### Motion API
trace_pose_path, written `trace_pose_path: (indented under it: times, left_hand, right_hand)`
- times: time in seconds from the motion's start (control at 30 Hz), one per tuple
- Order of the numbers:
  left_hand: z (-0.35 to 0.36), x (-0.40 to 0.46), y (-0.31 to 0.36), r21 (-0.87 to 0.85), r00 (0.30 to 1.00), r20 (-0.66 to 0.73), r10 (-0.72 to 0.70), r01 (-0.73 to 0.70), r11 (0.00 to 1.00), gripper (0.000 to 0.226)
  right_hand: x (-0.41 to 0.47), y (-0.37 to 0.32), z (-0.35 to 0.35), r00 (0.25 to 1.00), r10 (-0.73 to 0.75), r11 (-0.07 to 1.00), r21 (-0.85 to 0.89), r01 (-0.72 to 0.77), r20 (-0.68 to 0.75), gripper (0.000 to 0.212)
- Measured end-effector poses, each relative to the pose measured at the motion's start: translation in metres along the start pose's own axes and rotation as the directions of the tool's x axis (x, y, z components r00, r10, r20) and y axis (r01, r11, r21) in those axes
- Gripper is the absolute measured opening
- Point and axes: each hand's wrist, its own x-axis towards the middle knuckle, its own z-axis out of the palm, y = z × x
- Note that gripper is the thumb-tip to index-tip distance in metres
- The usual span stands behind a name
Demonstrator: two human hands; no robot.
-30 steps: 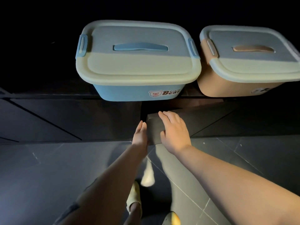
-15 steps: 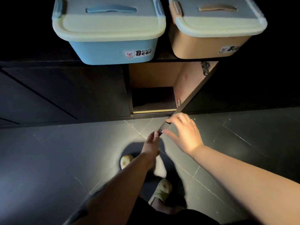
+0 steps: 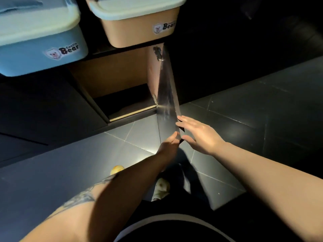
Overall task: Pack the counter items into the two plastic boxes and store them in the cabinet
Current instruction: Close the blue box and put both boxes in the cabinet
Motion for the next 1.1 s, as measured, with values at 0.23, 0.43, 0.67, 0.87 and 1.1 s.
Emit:
trace_pose_path:
  times: [0.23,0.43,0.67,0.87,1.1]
  left_hand:
    - [0.050,0.017,0.036,-0.070,0.968,0.242,0.067,-0.052,0.996,0.065]
    - [0.030,0.024,0.045,0.145,0.981,0.187,0.058,-0.086,0.986,0.053]
    - [-0.097,-0.005,0.021,0.101,0.980,-0.197,0.008,0.012,0.995,0.045]
    - [-0.229,-0.032,0.000,0.238,0.893,-0.446,0.051,0.064,0.969,0.043]
    - [-0.361,-0.025,0.002,0.583,0.817,-0.524,0.242,0.137,0.801,0.052]
  right_hand:
    - [-0.014,0.080,-0.045,0.977,-0.035,0.996,-0.069,0.051,0.210,0.057]
    - [-0.032,0.115,-0.061,0.975,0.094,0.994,-0.071,-0.081,0.199,0.065]
    - [0.020,0.059,-0.047,0.925,0.348,0.934,-0.034,-0.357,-0.153,0.052]
    - [0.124,-0.061,-0.001,0.953,0.229,0.973,-0.003,-0.233,0.199,0.075]
    - [0.249,-0.209,0.028,0.955,0.070,0.854,0.477,-0.208,0.289,0.063]
